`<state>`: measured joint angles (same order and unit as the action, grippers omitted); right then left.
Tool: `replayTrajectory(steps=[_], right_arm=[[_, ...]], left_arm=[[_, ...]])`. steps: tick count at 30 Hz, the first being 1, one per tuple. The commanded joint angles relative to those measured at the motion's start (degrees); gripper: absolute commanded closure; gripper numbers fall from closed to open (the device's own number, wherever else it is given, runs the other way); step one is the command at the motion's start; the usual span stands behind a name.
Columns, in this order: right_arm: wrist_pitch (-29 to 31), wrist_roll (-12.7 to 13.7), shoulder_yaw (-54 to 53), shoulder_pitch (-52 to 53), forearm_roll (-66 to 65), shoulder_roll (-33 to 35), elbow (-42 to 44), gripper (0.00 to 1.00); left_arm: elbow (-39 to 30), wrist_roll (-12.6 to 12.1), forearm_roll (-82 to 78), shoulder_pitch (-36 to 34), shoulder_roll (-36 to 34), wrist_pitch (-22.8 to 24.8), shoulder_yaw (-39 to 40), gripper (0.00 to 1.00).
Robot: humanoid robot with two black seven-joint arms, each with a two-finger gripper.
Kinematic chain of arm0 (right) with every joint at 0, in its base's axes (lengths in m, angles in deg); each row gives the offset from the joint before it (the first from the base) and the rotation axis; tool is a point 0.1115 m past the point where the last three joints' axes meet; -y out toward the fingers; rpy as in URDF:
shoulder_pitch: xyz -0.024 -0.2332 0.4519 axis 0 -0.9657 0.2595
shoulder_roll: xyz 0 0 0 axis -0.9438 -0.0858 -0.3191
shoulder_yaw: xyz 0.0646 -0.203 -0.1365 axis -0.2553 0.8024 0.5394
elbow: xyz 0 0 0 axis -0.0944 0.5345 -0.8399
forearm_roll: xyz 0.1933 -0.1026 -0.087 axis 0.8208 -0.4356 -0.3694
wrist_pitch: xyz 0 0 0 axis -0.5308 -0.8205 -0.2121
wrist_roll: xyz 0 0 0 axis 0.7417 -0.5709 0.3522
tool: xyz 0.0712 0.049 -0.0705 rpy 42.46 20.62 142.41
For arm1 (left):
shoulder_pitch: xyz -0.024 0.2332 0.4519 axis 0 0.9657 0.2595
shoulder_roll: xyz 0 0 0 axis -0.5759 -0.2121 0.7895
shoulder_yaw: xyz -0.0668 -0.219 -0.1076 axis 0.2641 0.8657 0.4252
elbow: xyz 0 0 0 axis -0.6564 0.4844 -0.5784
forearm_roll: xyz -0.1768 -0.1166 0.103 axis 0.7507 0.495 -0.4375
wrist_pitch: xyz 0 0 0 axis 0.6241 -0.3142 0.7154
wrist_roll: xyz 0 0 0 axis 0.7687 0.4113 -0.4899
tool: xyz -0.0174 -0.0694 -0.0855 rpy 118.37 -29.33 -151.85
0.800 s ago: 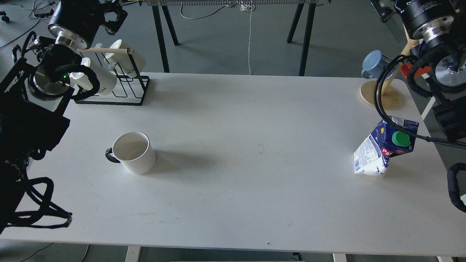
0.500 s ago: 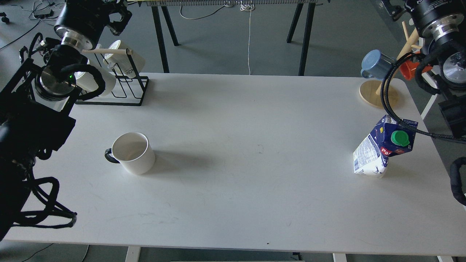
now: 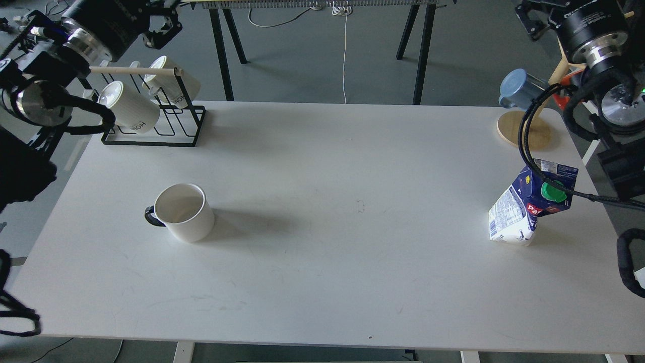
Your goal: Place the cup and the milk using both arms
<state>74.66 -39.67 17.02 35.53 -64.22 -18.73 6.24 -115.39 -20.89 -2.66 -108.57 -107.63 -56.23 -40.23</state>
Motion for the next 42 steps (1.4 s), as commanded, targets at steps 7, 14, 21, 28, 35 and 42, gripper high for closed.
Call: replayTrajectory(steps=[7,14,21,28,35,42], right_arm=[[0.00,-2.24,-6.15,-5.87,0.34,-0.39,-6.25,0.01],[0.00,-2.33,-8.08,-10.70,0.43,-0.39,-8.45,0.01],[0.00,-2.59,-9.75,-13.43,0.43,0.40,-11.17,0.01],[0.00,-2.59,-12.57,-14.22,0.34,1.54,-11.00,0.01],[0.00,-2.59,-12.57,-14.66,0.34,2.07,-11.17,0.01],[0.00,-2.59,-11.87,-14.67,0.26,2.07,-11.26,0.01]], left_arm=[[-27.71,-0.53,-19.34,2.40,-18.52,-0.01,-13.29,0.04],[-36.97,-1.58,-39.13,3.90,-24.60,-2.88,-19.36,0.05],[-34.69,-1.06,-69.18,6.18,-25.66,-4.28,-22.53,0.12],[-27.32,-0.88,-80.63,8.29,-20.31,-6.30,-22.88,0.18],[-23.96,-0.18,-88.61,8.38,-17.49,-6.39,-24.63,0.21],[-20.71,1.75,-94.17,8.29,-14.41,-6.57,-25.87,0.38]])
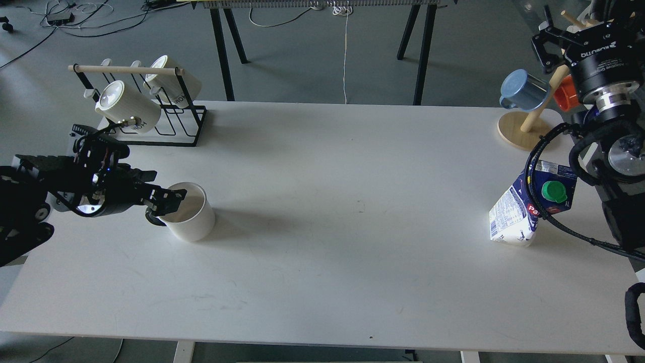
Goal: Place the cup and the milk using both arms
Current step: 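Reach the left gripper down and grasp the white mug rim, then carry the white mug with the left gripper toward the table center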
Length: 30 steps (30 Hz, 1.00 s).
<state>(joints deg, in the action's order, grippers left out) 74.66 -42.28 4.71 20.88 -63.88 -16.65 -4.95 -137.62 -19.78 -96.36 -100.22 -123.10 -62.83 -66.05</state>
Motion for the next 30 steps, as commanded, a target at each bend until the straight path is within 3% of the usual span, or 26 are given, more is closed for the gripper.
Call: replayTrajectory(steps=[1,5,9,14,22,27,30], right_arm=[[0.00,0.01,0.53,-0.01,-0.08,0.00,-0.07,0.01],[0.00,0.01,0.62,-0.01,-0.17,0.00,0.02,0.01],[0.00,0.01,0.71,-0.01,-0.26,0.00,0.02,0.01],[0.00,0.01,0.62,-0.01,-0.35,0.00,0.02,0.01],[0.00,0.01,0.35,-0.01,-0.26,0.96,0.02,0.01],[0.00,0.01,0.00,0.17,-0.26,2.11,0.02,0.01],[0.00,0.01,0.00,0.69,-0.26,2.37,0.02,0.01]], left_arm=[[1.70,1.08,-0.47,-0.05,1.14,0.03,-0.14,0.43],[1.79,4.95,-0.47,-0.05,0.97,0.56,-0.14,0.84],[1.71,5.75,-0.47,-0.05,0.88,1.00,-0.23,0.86],[1.71,5.39,-0.47,-1.11,0.97,5.29,0.74,0.99],[0.56,5.66,-0.38,-7.34,6.93,6.59,5.57,1.00],[-0.67,4.08,-0.38,-10.33,17.21,6.59,8.47,0.99],[-0.49,-0.21,-0.47,-11.65,24.41,6.59,8.39,0.98]])
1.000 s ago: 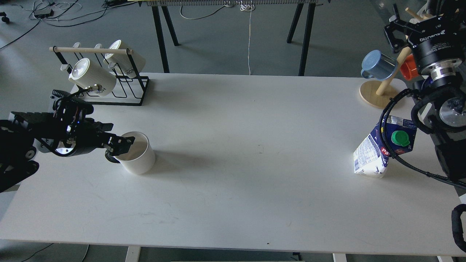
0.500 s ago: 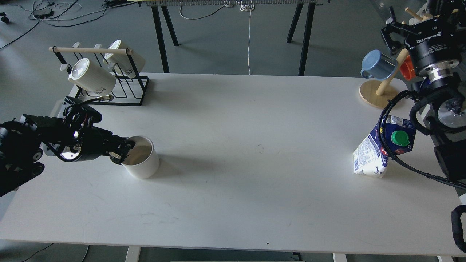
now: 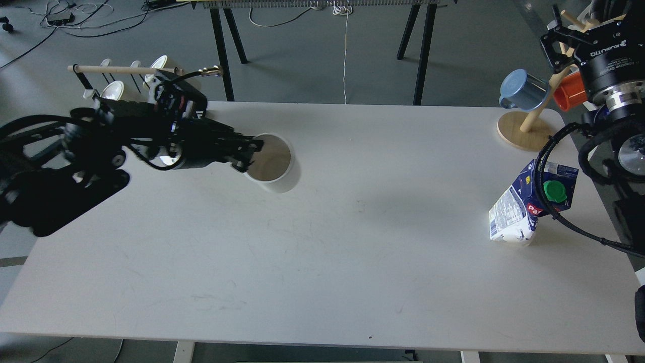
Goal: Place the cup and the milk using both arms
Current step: 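Carry the white mug with the left gripper toward the table center, then release the mug on the table and lift the left gripper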
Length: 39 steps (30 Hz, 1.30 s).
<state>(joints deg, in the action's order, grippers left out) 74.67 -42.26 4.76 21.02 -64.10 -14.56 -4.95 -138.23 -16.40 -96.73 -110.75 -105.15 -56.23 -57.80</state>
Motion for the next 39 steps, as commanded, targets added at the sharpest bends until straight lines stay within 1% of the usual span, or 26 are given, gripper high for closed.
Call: replayTrajectory(steps=[1,3,4,6,9,13,16,21,26,29,31,32,34,36,37,38,39], right_arm=[[-0.01,0.00,-0.04,0.64,0.04,0.45,0.02,0.01],[-0.01,0.00,-0.22,0.73,-0.05,0.63,0.02,0.01],[-0.01,0.00,-0.22,0.82,0.04,0.63,0.02,0.01],[-0.01,0.00,-0.31,1.17,-0.05,0.98,0.11,0.01],[-0.01,0.00,-0.48,1.70,0.04,2.12,0.11,0.01],[-0.01,0.00,-0.48,1.70,0.04,2.48,0.02,0.01],[-0.01,0.00,-0.57,1.70,0.04,2.65,0.02,0.01],[-0.01,0.00,-0.57,1.70,0.04,2.65,-0.07,0.01],[-0.01,0.00,-0.48,1.61,0.04,2.91,-0.07,0.01],[-0.01,0.00,-0.31,1.52,0.04,3.35,-0.16,0.01],[-0.01,0.00,-0.31,1.35,0.04,3.36,-0.16,0.01],[-0.01,0.00,-0.31,1.26,0.04,3.36,-0.16,0.01],[-0.01,0.00,-0.31,1.17,0.04,3.36,-0.16,0.01],[-0.01,0.00,-0.13,0.82,0.04,3.53,-0.77,0.01],[-0.01,0.00,-0.13,0.64,-0.05,3.62,-1.47,0.01],[-0.01,0.00,-0.13,0.29,-0.14,4.05,-2.34,0.01],[-0.01,0.00,-0.13,0.03,-0.14,4.75,-2.96,0.01]], left_arm=[[0.20,-5.27,-0.19,-1.14,9.01,-0.01,-0.04,0.98],[0.47,-7.73,-0.36,-1.05,13.40,-0.01,-0.65,0.97],[0.73,-8.44,-0.54,-0.79,14.82,-0.01,-0.83,0.97],[0.91,-9.24,-0.80,-0.35,17.37,-0.01,-1.53,0.97],[1.17,-10.20,-1.07,-0.26,20.27,-0.01,-4.77,0.97],[1.17,-10.38,-1.24,0.27,21.51,-0.01,-7.60,0.96],[1.26,-11.61,-1.59,0.36,21.60,-0.01,-10.40,0.96],[3.01,-11.70,-2.12,0.45,21.78,-0.01,-10.06,0.93],[3.28,-11.26,-2.21,0.53,21.69,-0.01,-10.59,0.91],[3.28,-11.26,-2.21,0.88,21.60,-0.01,-10.68,0.90],[3.28,-11.44,-2.21,1.06,21.51,-0.01,-10.59,0.88],[3.28,-11.61,-2.12,1.06,21.43,-0.01,-10.41,0.84],[3.28,-11.70,-2.12,1.06,21.43,-0.01,-9.98,0.73],[3.28,-11.61,-2.03,1.06,21.25,-0.01,-9.27,0.46],[3.19,-11.18,-1.86,1.06,21.08,-0.01,-9.01,0.37],[3.02,-10.91,-1.68,1.06,20.64,-0.01,-8.66,0.32],[2.93,-10.73,-1.68,1.06,20.37,-0.01,-8.39,0.32]])
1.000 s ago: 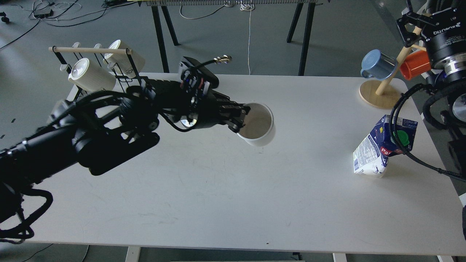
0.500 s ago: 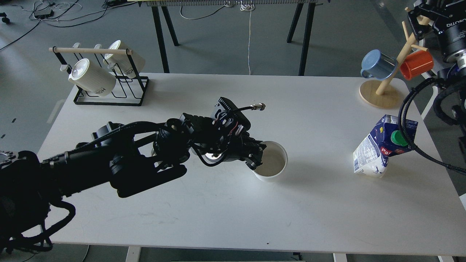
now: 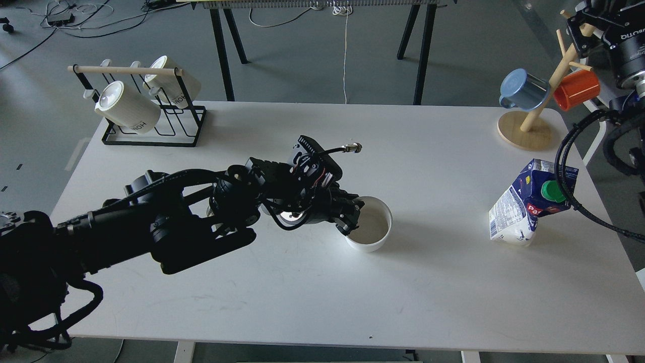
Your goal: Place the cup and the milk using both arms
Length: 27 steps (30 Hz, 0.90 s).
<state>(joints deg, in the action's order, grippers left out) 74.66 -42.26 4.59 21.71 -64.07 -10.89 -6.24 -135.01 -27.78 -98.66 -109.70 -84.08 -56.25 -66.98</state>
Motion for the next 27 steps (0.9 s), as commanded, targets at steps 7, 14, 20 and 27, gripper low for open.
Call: replayTrajectory(steps=[7,14,20,27], right_arm=[[0.01,0.00,-0.31,-1.45,0.19,4.86,-3.96,0.01],[0.01,-0.09,-3.73,-11.89,1.77,10.76,-13.62,0.01],[0.01,-2.46,-7.86,-22.88,1.86,12.34,-19.78,0.01],[0.01,-2.99,-15.77,-41.51,2.65,12.69,-27.86,0.01]], left_arm=[[-0.90,3.54,6.20,0.10,-3.85,0.00,9.03,0.31],[6.89,5.48,27.29,1.77,-4.56,0.00,29.86,0.32],[16.66,7.76,46.80,1.16,-3.86,-0.31,36.21,0.20],[21.76,7.94,78.08,1.60,-2.81,-3.47,37.88,0.01]])
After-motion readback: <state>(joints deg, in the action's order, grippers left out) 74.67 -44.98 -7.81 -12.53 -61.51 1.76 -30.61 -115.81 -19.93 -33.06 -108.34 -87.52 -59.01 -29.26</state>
